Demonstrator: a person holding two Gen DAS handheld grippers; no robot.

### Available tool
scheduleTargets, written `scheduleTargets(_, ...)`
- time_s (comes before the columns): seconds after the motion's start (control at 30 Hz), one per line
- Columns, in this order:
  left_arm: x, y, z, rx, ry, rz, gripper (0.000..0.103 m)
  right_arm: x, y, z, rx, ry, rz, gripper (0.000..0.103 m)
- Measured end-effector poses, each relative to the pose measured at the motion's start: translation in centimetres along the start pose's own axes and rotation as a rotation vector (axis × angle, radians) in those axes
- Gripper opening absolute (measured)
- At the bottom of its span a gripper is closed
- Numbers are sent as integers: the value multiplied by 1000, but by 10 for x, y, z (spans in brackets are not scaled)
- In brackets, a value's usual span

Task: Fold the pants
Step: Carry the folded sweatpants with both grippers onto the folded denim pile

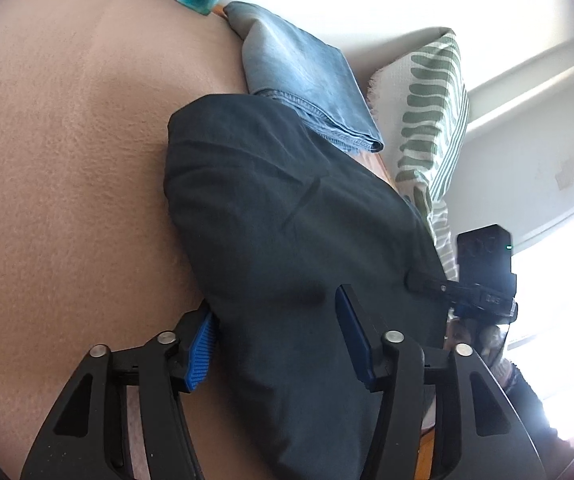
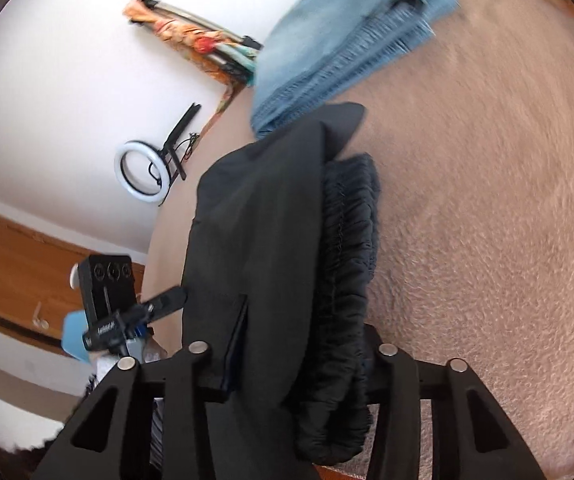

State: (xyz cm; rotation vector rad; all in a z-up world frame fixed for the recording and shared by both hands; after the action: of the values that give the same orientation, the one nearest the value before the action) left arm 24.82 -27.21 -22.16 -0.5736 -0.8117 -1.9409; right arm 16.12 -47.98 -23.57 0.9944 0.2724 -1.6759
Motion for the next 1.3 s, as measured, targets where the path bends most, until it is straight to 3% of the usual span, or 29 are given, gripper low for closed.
scheduleTargets(0.07,2,0,-3,-1,12,-20,43,0,0,-1,-9,-13,11,42)
scheduleTargets(0.17,0,3,-5,10,4,-7,43,7,4,-9,-27,18,-53,58)
scheduleTargets(0.23,-1,8,-6,24,-7,19,43,6,7,-14,-1,16,-57,58)
scheduleTargets(0.3,0,12,-8,37,-4,14,40,1,5,-14,6,-17,-25,47)
scheduleTargets(0.33,2,13,-10,35,6,3,25,-3,4,-13,13,-35,-5,45)
scheduleTargets(0.37,3,13,-11,35,20,-12,21,-7,3,-11,20,-57,14,43)
scheduleTargets(0.5,14,14,-4,69,20,-63,12,-23,0,-3,51,-129,82,38)
scheduleTargets(0.73,39,16,12,111,39,-154,10,-55,-3,10,102,-210,182,36)
scheduleTargets(1.07,67,33,42,186,41,-242,10,-90,6,41,194,-215,245,36)
scheduleTargets(1.3,85,63,52,214,55,-300,10,-105,30,56,257,-231,283,36)
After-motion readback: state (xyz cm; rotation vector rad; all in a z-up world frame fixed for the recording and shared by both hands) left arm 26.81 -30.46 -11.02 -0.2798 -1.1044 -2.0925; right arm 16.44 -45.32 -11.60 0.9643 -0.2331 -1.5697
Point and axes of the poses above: each gripper's, at about its wrist camera, not at the fingertips, and z roughly against the way its jaws point, x to its right, y to its top, the point moved 7 cm from there along -z, roughly the way its jaws point, and after that the axes turned 7 degrees about -x, right-handed, at the moved point
